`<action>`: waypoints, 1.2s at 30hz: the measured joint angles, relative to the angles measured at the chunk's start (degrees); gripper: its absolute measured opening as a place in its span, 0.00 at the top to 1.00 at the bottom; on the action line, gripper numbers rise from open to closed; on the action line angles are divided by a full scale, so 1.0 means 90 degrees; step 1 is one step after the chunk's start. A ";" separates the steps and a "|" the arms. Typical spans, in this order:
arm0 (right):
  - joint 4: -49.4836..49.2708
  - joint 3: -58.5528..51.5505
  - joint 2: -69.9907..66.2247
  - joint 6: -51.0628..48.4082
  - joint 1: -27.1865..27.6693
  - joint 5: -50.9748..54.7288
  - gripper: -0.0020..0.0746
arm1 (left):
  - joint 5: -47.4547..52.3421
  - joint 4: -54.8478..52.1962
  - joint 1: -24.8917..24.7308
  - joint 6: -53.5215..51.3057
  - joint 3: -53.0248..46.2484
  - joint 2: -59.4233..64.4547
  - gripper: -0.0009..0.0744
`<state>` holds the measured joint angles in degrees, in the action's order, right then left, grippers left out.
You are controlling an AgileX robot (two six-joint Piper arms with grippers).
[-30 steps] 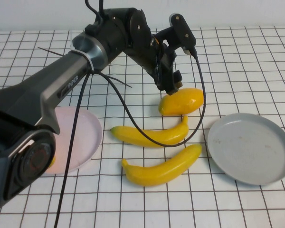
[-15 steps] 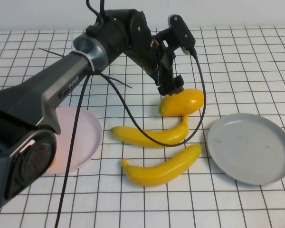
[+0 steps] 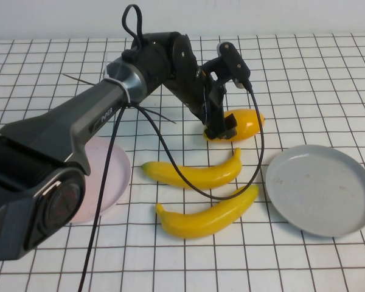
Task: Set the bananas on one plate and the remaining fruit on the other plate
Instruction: Put one type of fruit in the left plate
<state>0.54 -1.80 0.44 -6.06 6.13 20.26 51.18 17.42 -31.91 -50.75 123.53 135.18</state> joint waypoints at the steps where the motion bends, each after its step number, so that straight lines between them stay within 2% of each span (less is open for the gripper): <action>1: 0.0000 0.0000 0.0000 0.0000 0.0000 0.0000 0.99 | 0.0069 0.0018 0.0000 -0.0004 0.0000 0.0012 0.10; 8: 0.0000 0.0000 0.0000 0.0000 0.0000 0.0000 0.99 | 0.0439 0.0130 0.0000 -0.0158 0.0029 0.0038 0.10; 16: 0.0000 0.0000 0.0000 0.0000 0.0000 0.0000 0.99 | 0.0016 0.0340 0.0000 -0.0477 0.0047 0.0098 0.10; 28: 0.0000 0.0000 0.0000 0.0000 0.0000 0.0000 0.99 | 0.0006 0.0585 0.0000 -0.0738 0.0050 0.0497 0.10; 30: 0.0000 0.0000 0.0000 0.0000 0.0000 0.0000 0.99 | -0.0091 0.0660 0.0000 -0.0781 0.0050 0.0496 0.13; 33: 0.0000 0.0000 0.0000 0.0000 0.0000 0.0000 0.99 | -0.0151 0.0872 0.0000 -0.0790 0.0050 0.0496 0.29; 36: 0.0000 0.0000 0.0000 0.0000 0.0000 0.0000 0.99 | -0.0193 0.1107 0.0000 -0.0804 0.0050 0.0496 0.28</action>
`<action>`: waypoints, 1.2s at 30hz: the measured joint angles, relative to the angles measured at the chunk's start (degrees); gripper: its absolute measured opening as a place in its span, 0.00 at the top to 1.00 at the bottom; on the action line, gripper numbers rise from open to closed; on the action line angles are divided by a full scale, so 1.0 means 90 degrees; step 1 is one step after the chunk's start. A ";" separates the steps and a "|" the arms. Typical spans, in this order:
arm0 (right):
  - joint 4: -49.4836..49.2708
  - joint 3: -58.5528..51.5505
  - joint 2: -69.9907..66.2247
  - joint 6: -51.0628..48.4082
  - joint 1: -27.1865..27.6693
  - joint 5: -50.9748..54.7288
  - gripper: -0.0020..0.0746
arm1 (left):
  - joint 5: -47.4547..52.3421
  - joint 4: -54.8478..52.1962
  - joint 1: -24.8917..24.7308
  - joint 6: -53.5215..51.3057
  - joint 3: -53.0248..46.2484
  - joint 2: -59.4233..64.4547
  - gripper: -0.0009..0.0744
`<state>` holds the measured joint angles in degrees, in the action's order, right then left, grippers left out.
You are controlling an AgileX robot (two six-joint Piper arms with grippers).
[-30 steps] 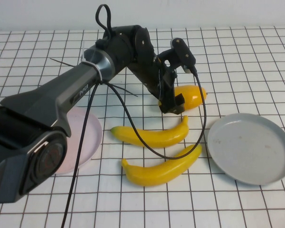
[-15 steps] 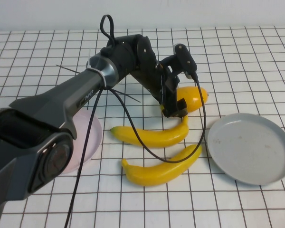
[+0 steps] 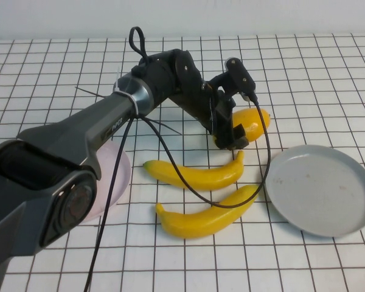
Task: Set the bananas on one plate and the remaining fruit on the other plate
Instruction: Put one type of fruit in the left plate
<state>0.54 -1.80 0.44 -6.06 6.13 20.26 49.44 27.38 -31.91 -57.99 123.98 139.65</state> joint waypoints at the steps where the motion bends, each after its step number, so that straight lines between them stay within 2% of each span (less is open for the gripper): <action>1: 0.0000 0.0000 0.0000 0.0000 0.0000 0.0000 0.99 | -0.0008 0.0047 0.0000 0.0000 0.0011 0.0000 0.28; 6: 0.0000 0.0000 0.0000 0.0000 0.0000 0.0000 0.99 | 0.0310 -0.0306 0.0000 0.0483 0.0316 -0.0073 0.28; 8: 0.0000 0.0000 0.0000 0.0000 0.0000 0.0000 0.99 | 0.0706 -0.0871 0.0000 0.1158 0.0562 -0.0211 0.28; 13: 0.0000 0.0000 0.0000 0.0000 0.0000 0.0000 0.99 | 0.2114 -0.2863 0.0110 0.3734 0.1027 -0.0740 0.28; 17: 0.0000 0.0000 0.0000 0.0000 0.0000 0.0000 1.00 | 0.2300 -0.3042 0.0620 0.4742 0.0704 -0.1144 0.28; 22: 0.0000 0.0000 0.0000 0.0000 0.0000 0.0000 0.99 | 0.2342 -0.3004 0.1153 0.5354 -0.0701 -0.1894 0.28; 28: 0.0000 0.0000 0.0000 0.0000 0.0000 0.0000 1.00 | 0.2216 -0.3393 0.1157 0.5913 -0.2843 -0.3084 0.28; 31: 0.0000 0.0000 0.0000 0.0000 0.0000 0.0000 1.00 | 0.1677 -0.3580 0.1157 0.6227 -0.3949 -0.3636 0.28; 36: 0.0000 0.0000 0.0000 0.0000 0.0000 0.0000 0.99 | 0.0898 -0.3778 0.1157 0.6904 -0.5197 -0.4128 0.28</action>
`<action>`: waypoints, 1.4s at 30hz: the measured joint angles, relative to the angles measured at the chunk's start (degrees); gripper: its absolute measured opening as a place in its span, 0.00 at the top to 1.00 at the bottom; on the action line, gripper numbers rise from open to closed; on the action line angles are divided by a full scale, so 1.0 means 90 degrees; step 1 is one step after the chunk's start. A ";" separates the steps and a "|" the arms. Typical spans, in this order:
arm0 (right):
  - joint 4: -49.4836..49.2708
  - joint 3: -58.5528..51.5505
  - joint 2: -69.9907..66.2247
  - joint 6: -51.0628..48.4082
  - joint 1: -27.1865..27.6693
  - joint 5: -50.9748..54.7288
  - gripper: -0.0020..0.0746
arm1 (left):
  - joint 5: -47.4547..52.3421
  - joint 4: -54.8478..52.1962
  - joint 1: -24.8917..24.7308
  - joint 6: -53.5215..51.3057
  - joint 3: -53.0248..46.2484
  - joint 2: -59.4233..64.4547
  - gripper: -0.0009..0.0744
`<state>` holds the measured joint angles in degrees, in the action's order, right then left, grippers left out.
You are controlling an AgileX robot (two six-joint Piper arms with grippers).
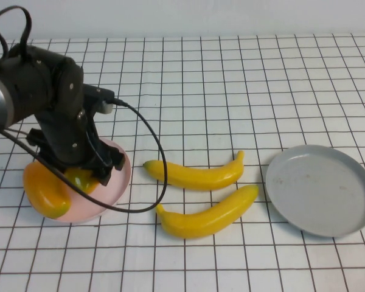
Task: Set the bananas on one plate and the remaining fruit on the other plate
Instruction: Put one type of fruit in the left plate, then put another type of fruit in the right plate
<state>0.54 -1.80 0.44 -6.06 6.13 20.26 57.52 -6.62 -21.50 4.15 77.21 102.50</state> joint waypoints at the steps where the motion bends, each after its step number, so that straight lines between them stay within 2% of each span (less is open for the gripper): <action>1: 0.0000 0.0000 0.0000 0.0000 0.0000 0.0000 0.99 | -0.0080 -0.0026 0.0000 0.0107 -0.0156 -0.0017 0.28; 5: 0.0000 0.0000 0.0000 0.0000 0.0000 0.0000 0.99 | -0.0222 -0.0040 0.0000 0.0308 -0.0331 -0.0015 0.28; 10: 0.0000 0.0000 0.0000 0.0000 0.0000 0.0000 0.99 | -0.0447 -0.0094 0.0000 0.0296 -0.0341 -0.0115 0.11; 19: 0.0000 0.0000 0.0000 0.0000 0.0000 0.0000 0.99 | -0.0587 0.0028 -0.0014 0.0007 -0.0346 -0.0856 0.10; 23: 0.0000 0.0000 0.0000 0.0000 0.0000 0.0000 0.99 | -0.0706 0.0162 -0.0253 -0.0244 -0.0370 -0.1660 0.11; 25: 0.0000 0.0000 0.0000 0.0000 0.0000 0.0000 0.99 | -0.0781 0.0149 -0.0399 -0.0283 -0.0498 -0.2208 0.18; 26: 0.0000 0.0000 0.0000 0.0000 0.0000 0.0000 0.99 | -0.0832 0.0137 -0.0465 -0.0287 -0.0620 -0.2443 0.26; 30: 0.0000 0.0000 0.0000 0.0000 0.0000 0.0000 0.99 | -0.1176 0.0137 -0.0654 -0.0199 -0.1395 -0.3685 0.75; 32: 0.0000 0.0000 0.0000 0.0000 0.0000 0.0000 0.99 | -0.1337 0.0137 -0.0689 -0.0035 -0.1894 -0.4356 0.89; 35: 0.0000 0.0000 0.0000 0.0000 0.0000 0.0000 0.99 | -0.1391 0.0056 -0.0694 0.0464 -0.2588 -0.5322 0.96; 42: 0.0000 0.0000 0.0000 0.0000 0.0000 0.0000 0.99 | -0.1755 -0.0239 -0.0694 0.0761 -0.3871 -0.7290 0.99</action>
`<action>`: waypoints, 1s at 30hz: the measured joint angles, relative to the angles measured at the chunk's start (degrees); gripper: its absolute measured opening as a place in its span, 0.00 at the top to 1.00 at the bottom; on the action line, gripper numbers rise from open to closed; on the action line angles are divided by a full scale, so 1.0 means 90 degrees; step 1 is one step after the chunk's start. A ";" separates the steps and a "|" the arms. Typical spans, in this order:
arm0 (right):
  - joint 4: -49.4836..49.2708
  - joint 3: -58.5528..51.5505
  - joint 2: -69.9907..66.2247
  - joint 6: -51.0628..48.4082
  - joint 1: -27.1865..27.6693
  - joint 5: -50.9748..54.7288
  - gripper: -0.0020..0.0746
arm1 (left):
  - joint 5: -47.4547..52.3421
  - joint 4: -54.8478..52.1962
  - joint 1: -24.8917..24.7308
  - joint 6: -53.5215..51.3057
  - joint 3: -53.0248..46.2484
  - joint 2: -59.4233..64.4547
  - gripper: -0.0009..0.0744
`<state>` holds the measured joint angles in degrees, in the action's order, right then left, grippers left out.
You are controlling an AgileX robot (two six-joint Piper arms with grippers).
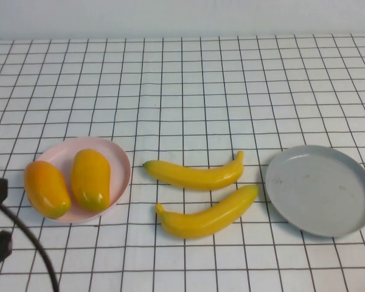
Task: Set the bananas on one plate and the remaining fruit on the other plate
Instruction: Put another type of fruit in the right plate
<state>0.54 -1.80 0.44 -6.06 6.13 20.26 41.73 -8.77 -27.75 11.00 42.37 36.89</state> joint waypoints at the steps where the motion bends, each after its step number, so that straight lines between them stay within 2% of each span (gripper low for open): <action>1: 0.0000 0.0000 0.0000 0.0000 0.0000 0.0000 1.00 | -0.0013 -0.0078 0.0000 0.0048 -0.0201 -0.0260 0.99; 6: 0.0000 0.0000 0.0000 0.0000 0.0000 0.0000 0.99 | -0.0225 -0.0578 0.0000 0.0479 -0.1058 -0.1403 0.99; 12: 0.0000 0.0000 0.0000 0.0000 0.0000 0.0000 0.99 | -0.1147 -0.1300 0.0161 0.0786 -0.2105 -0.2437 0.99; 17: 0.0000 0.0000 0.0000 0.0000 0.0000 0.0000 0.99 | -0.1544 -0.1043 0.1051 0.0772 -0.2871 -0.3260 0.99; 23: 0.0000 0.0000 0.0000 0.0000 0.0000 0.0000 0.99 | -0.2404 -0.0324 0.2152 -0.0086 -0.3710 -0.4021 0.99; 30: 0.0000 0.0000 0.0000 0.0000 0.0000 0.0000 0.99 | -0.2703 0.0047 0.2869 -0.0343 -0.4487 -0.4168 0.99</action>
<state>0.54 -1.80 0.44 -6.06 6.13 20.26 17.40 -8.35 -1.92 7.91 1.99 -0.63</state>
